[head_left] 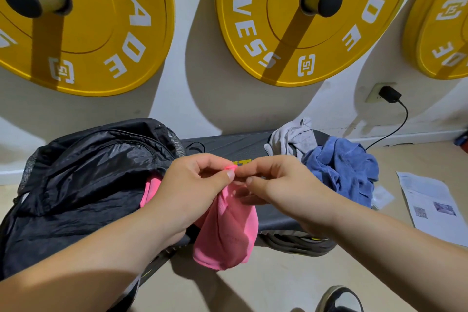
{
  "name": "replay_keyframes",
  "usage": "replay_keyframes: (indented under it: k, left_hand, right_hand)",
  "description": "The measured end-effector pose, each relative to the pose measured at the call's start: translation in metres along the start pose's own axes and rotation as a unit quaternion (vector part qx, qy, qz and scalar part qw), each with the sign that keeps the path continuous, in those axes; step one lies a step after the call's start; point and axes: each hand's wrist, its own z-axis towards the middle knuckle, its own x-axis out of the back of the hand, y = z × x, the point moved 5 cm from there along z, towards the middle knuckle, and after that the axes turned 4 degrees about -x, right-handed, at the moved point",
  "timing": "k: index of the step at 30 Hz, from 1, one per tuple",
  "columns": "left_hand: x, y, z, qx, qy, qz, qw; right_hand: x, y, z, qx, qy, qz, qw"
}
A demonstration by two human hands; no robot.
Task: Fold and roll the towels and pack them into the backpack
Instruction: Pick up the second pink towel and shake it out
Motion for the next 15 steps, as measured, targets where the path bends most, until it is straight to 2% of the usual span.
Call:
replay_keyframes:
  k: [2, 3, 7, 9, 11, 15]
  left_hand:
    - [0.001, 0.006, 0.0, -0.009, -0.021, -0.001, 1.0]
    - [0.001, 0.009, -0.001, -0.008, -0.042, -0.014, 0.999]
    - [0.003, 0.03, -0.007, -0.051, -0.113, -0.029, 0.992]
    - [0.008, 0.04, -0.009, -0.081, -0.119, -0.043, 0.989]
    - [0.014, 0.047, -0.009, -0.102, -0.119, -0.058, 0.986]
    - [0.022, 0.053, -0.006, -0.116, -0.092, -0.068, 0.987]
  right_hand:
    - [0.013, -0.004, 0.004, 0.045, 0.07, -0.073, 0.994]
    - [0.017, -0.006, 0.006, 0.061, 0.077, -0.113, 0.989]
    - [0.012, -0.014, 0.003, 0.116, -0.029, -0.198, 0.973]
    - [0.007, -0.018, -0.001, 0.141, -0.066, -0.169, 0.973]
    - [0.005, -0.018, -0.004, 0.148, -0.085, -0.135, 0.976]
    - [0.005, -0.014, -0.005, 0.14, -0.09, -0.171, 0.971]
